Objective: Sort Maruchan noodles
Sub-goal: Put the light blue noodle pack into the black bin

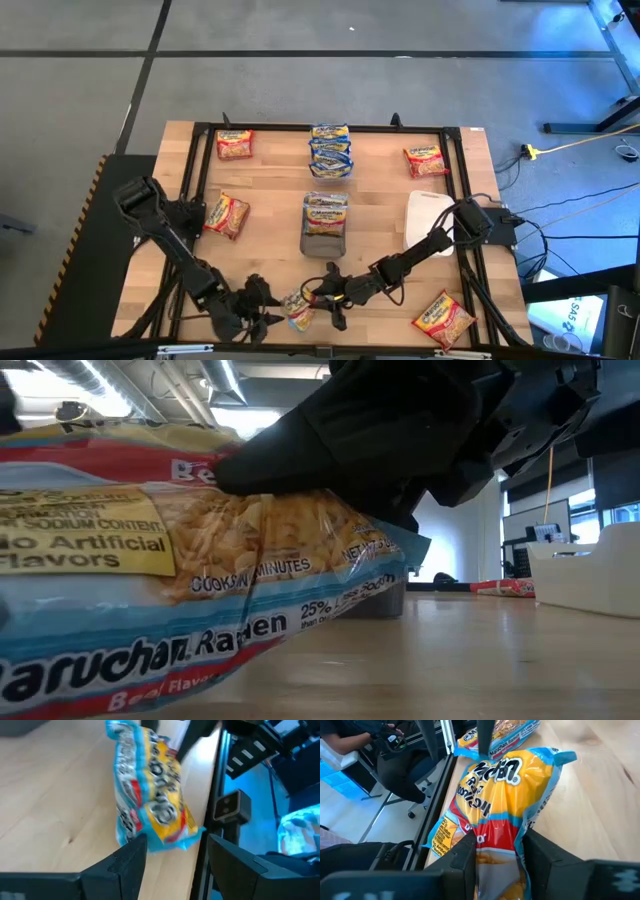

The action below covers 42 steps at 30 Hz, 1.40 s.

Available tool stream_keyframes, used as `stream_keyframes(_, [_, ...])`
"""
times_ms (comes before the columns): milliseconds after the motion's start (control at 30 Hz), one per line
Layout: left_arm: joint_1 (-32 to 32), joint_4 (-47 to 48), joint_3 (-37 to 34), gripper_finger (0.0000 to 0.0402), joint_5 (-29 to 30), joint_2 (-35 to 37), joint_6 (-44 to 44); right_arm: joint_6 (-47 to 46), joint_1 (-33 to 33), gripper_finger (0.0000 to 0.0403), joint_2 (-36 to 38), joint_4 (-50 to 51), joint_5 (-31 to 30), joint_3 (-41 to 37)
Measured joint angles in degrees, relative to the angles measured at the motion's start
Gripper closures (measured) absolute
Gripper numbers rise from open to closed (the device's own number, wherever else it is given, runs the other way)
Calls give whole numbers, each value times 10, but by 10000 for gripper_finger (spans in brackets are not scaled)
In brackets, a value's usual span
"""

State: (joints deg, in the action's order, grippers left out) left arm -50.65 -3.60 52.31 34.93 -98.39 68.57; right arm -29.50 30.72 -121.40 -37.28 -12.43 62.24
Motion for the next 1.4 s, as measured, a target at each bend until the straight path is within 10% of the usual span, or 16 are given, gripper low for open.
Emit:
stream_keyframes(500, [100, 34, 0, 156, -265, 40, -12, 16, 1, 295, 0, 2, 12, 0])
stream_keyframes(800, [83, 134, 0, 155, -105, 105, -68, 16, 1, 294, 0, 2, 11, 0])
stream_keyframes(1400, [137, -19, -1, 157, -233, 2, -77, 30, 0, 294, 0, -5, 6, 0])
